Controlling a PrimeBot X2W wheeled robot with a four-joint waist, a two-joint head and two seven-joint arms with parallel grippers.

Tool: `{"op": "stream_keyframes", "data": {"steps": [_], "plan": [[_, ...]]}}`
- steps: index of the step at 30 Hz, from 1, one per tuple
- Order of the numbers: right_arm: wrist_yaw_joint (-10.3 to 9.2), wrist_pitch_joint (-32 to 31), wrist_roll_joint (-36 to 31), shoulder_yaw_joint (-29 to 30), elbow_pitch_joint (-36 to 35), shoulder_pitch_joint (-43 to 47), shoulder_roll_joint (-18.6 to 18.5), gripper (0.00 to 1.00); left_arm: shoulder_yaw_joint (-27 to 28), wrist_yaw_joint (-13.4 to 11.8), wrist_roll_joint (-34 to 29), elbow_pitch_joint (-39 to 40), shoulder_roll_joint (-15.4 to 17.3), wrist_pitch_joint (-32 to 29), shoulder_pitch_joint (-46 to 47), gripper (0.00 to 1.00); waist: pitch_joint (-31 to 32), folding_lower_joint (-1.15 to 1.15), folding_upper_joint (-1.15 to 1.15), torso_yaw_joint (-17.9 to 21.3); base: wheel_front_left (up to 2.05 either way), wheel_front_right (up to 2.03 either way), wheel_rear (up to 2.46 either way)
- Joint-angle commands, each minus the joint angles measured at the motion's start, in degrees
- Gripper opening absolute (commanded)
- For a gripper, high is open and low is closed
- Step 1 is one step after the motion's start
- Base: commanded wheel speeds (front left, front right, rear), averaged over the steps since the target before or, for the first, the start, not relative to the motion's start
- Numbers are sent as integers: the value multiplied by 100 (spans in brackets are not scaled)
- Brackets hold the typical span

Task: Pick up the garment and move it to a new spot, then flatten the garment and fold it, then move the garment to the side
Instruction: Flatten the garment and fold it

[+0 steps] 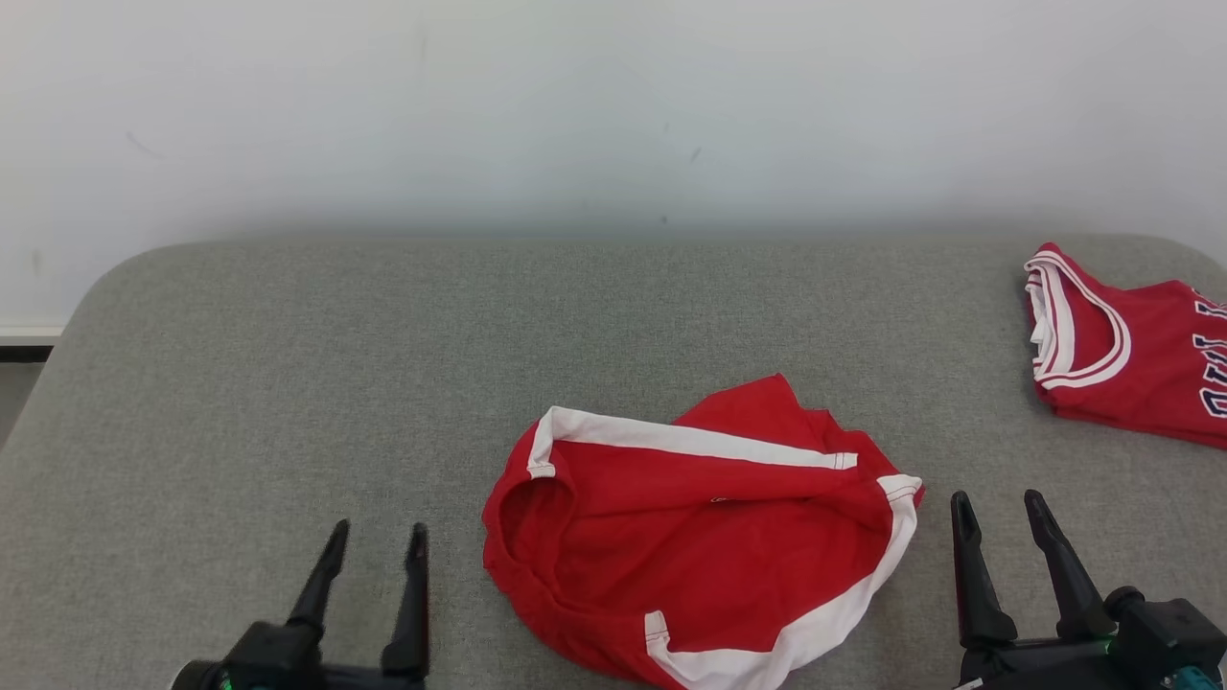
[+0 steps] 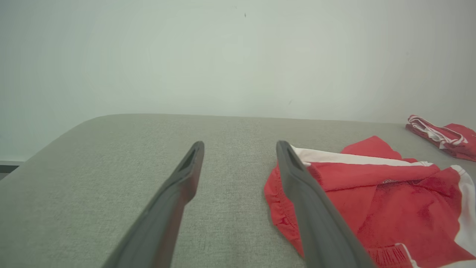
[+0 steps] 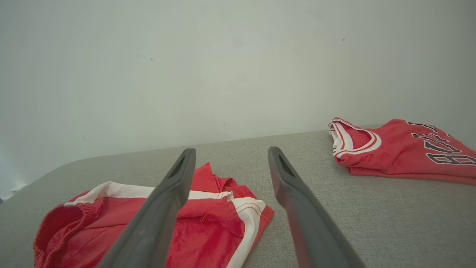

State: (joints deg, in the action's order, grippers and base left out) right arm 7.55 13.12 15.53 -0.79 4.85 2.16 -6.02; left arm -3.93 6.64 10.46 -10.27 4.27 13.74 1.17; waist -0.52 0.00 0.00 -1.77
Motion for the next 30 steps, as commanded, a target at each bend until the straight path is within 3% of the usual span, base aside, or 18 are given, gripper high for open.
{"op": "stream_keyframes", "data": {"steps": [1,8,18,30], "plan": [[-16,-2,-34,-7,-12,-41,-21,100,-89,43,-38,18,27,-29,103,100,-21,0,0,-2,0,0,0],[-16,-36,-25,-82,53,-137,-87,100,-1385,80,42,-104,65,-469,772,100,-143,0,0,95,0,0,0],[-17,-11,56,-142,184,-227,-69,100,-3013,78,769,-390,572,-1656,1470,100,-280,0,0,426,0,0,0],[-16,47,103,-177,362,-343,-129,100,-3962,78,1397,-880,1141,-2713,1916,100,-381,0,0,802,0,0,0]]}}
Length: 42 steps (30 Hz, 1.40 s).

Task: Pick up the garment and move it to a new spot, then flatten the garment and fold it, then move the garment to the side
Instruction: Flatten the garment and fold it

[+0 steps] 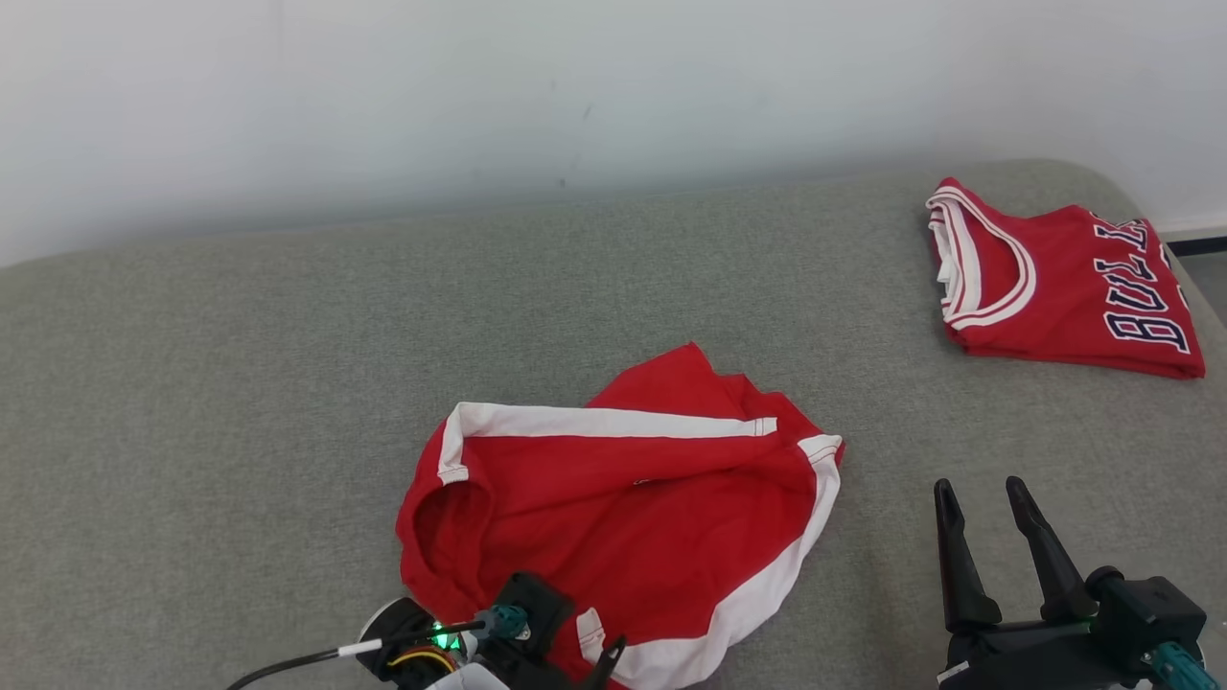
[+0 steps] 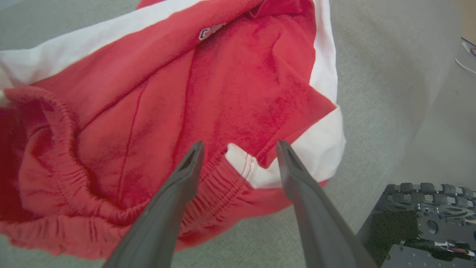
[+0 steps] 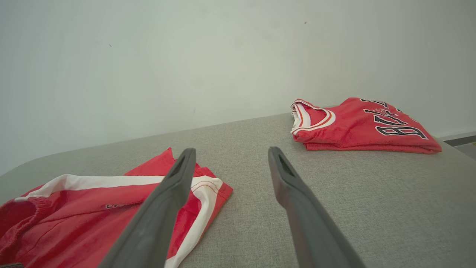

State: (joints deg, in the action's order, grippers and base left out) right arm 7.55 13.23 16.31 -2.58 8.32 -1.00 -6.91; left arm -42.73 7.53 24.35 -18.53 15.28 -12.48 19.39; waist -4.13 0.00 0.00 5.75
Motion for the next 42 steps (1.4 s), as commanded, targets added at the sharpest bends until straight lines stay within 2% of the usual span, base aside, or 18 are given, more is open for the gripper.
{"op": "stream_keyframes", "data": {"steps": [1,5,6,7,8,17,23,29,35,42], "plan": [[-17,36,29,6,25,-31,-46,100,-114,-12,65,-100,72,-168,110,100,-23,0,0,60,0,0,0],[-17,52,28,4,51,-47,-53,100,-323,-12,211,-208,179,-431,204,100,-22,0,0,100,0,0,0],[-17,56,24,12,54,-46,-52,100,-337,-12,240,-206,193,-468,206,48,-19,0,0,104,0,0,0],[-17,52,19,20,55,-41,-50,100,-380,-12,269,-200,209,-521,190,8,-15,0,0,103,0,0,0],[-16,55,13,28,51,-33,-44,100,-431,-12,292,-175,229,-549,180,0,-12,0,0,99,0,0,0],[-17,85,-12,109,38,36,-10,100,-267,-105,443,59,350,-237,60,0,19,0,0,-71,0,0,0],[-17,91,-15,169,59,59,-26,100,215,-365,350,380,610,421,333,0,91,0,0,-309,0,0,0],[-17,101,-24,205,120,101,10,100,526,-560,312,721,874,754,391,0,157,0,0,-543,0,0,0],[-16,126,6,225,213,157,36,100,715,-850,396,1177,1072,1058,-152,0,174,0,0,-693,0,0,0],[-17,137,27,287,289,207,34,100,886,-1111,675,1186,1011,1724,-1098,0,150,0,0,-819,0,0,0]]}}
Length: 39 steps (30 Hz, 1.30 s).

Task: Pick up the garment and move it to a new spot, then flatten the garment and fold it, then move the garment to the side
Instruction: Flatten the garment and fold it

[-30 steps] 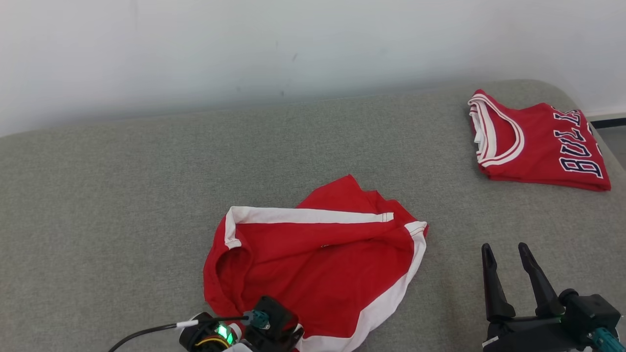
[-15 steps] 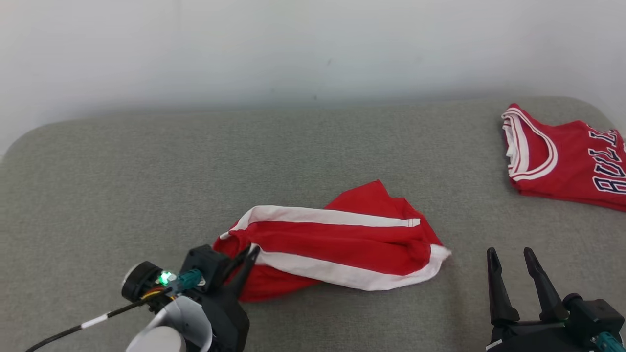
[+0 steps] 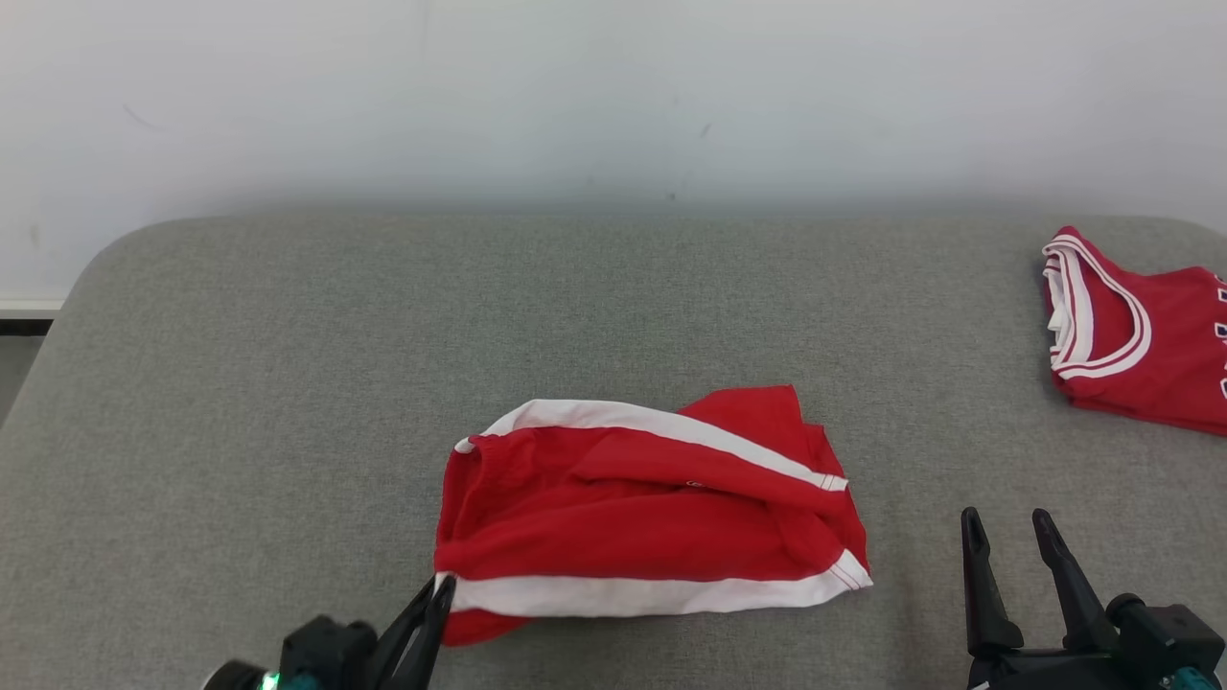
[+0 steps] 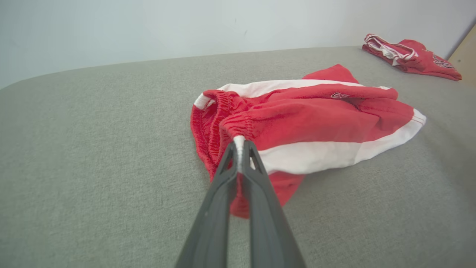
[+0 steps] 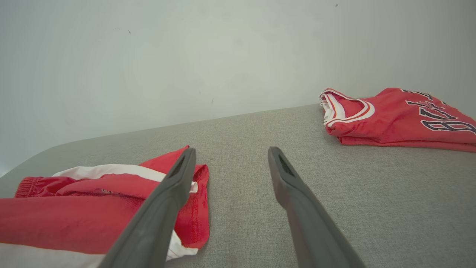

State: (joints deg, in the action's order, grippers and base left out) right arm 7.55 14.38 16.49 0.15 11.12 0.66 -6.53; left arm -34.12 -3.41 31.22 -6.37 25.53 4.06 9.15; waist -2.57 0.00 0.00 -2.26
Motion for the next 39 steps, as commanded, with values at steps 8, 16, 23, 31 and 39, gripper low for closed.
{"op": "stream_keyframes", "data": {"steps": [8,16,23,31,39], "plan": [[-16,13,-24,10,87,29,-11,100,73,20,207,-863,-330,775,-442,0,17,0,0,-106,0,0,0],[-16,10,18,0,84,-6,-66,100,443,-10,89,-956,-549,1103,-380,100,100,0,0,-117,0,0,0],[-16,36,33,40,-5,35,-65,100,1430,-115,-330,-297,-782,1111,-628,100,232,0,0,-78,0,0,0],[-16,64,-4,39,-87,43,-117,100,2327,1,-852,33,-1073,1114,-807,100,354,0,0,23,0,0,0],[-17,78,28,21,-184,144,-154,100,2638,208,-961,-98,-1134,1113,-1097,100,432,0,0,172,0,0,0]]}}
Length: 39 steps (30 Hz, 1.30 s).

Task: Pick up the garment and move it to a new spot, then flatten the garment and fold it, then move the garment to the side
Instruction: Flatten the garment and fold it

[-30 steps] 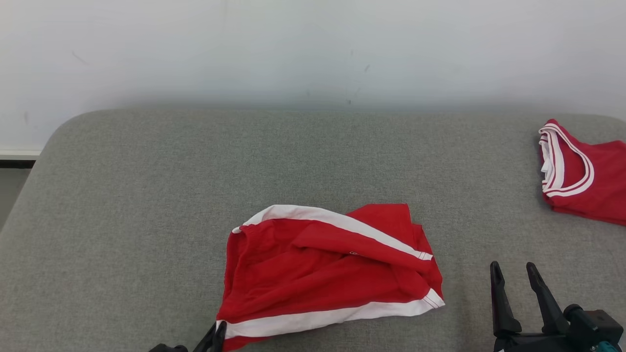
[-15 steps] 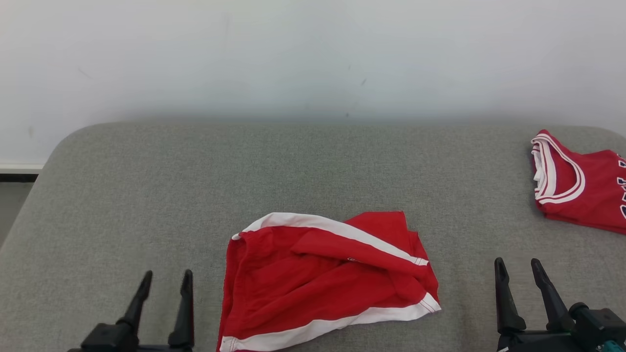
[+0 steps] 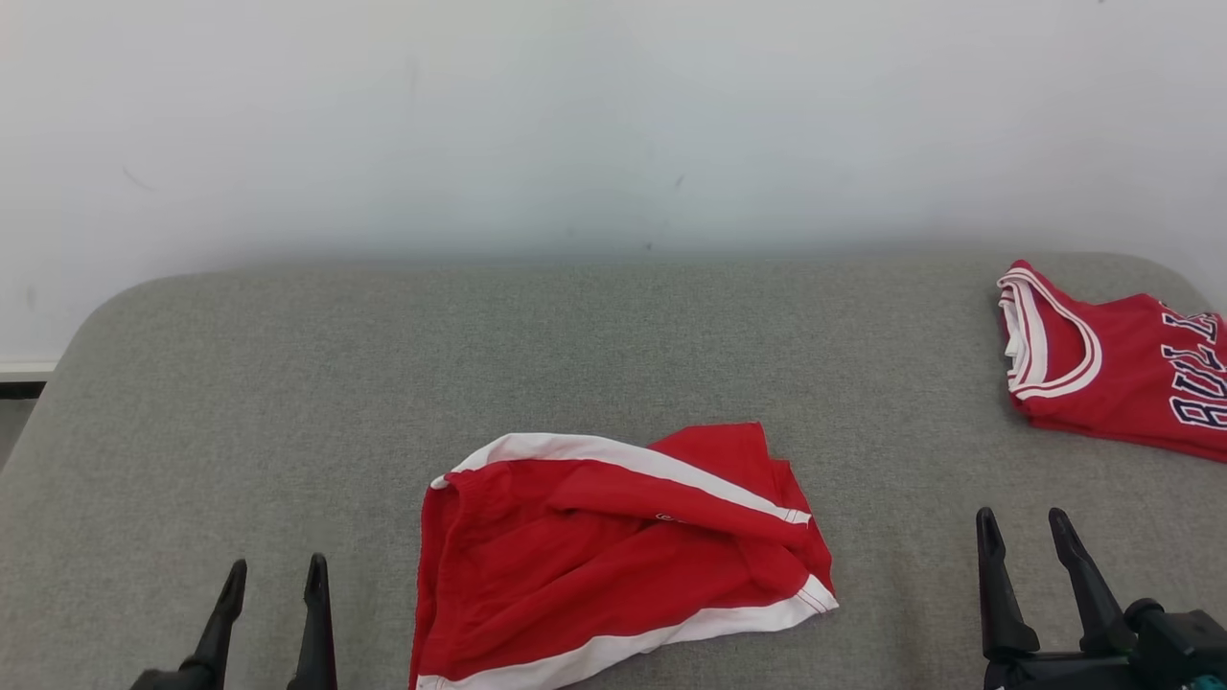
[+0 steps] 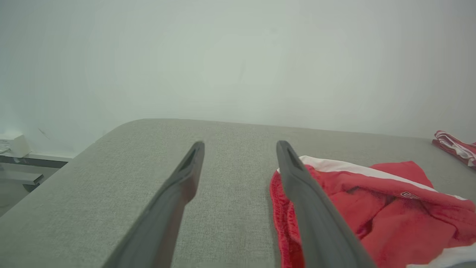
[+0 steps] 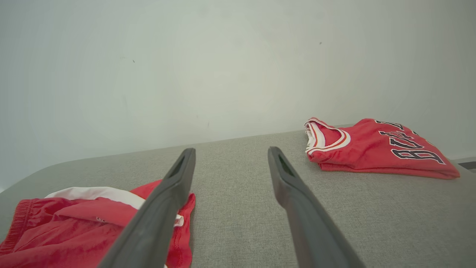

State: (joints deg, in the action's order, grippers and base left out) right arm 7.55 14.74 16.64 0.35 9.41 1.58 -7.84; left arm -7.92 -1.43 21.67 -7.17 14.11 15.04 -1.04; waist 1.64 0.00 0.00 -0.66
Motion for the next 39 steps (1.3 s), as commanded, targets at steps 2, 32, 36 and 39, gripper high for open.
{"op": "stream_keyframes", "data": {"steps": [2,32,36,39], "plan": [[-16,45,4,12,-38,90,-4,100,49,26,-57,-32,11,16,-99,100,20,0,0,22,0,0,0],[-17,-156,-94,-516,-166,170,-116,100,115,446,-430,-348,-139,-16,-56,100,15,0,0,-165,0,0,0],[-17,-250,-12,-893,-5,-7,-368,100,-307,649,-543,-419,-129,-205,55,100,-15,0,0,-222,0,0,0],[-17,-307,31,-1251,194,-156,-557,100,-679,763,-592,-525,-79,-343,110,100,-53,0,0,-256,0,0,0]]}}
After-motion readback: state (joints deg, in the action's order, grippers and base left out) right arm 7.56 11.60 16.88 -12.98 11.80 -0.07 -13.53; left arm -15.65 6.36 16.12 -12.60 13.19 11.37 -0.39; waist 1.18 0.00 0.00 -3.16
